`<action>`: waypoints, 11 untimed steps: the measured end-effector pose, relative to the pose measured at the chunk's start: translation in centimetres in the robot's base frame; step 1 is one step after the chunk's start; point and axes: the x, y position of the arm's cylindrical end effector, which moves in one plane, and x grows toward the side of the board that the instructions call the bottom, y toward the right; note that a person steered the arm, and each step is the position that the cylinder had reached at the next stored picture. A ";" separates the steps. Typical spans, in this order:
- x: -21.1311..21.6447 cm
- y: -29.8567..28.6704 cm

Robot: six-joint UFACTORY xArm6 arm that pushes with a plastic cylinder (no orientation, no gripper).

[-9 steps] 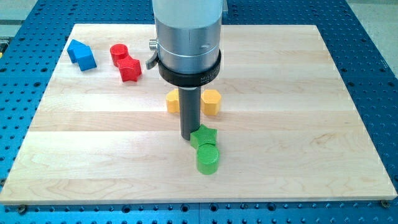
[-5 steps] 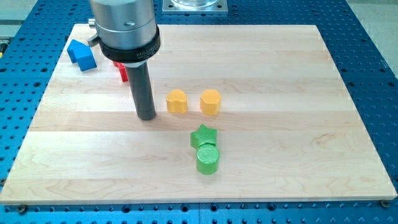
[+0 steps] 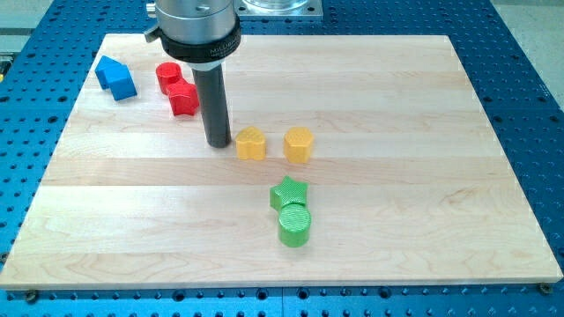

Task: Move the yellow blocks top left to the green blocks

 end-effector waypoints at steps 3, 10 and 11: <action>-0.1 4.1; 2.3 11.0; 2.3 10.8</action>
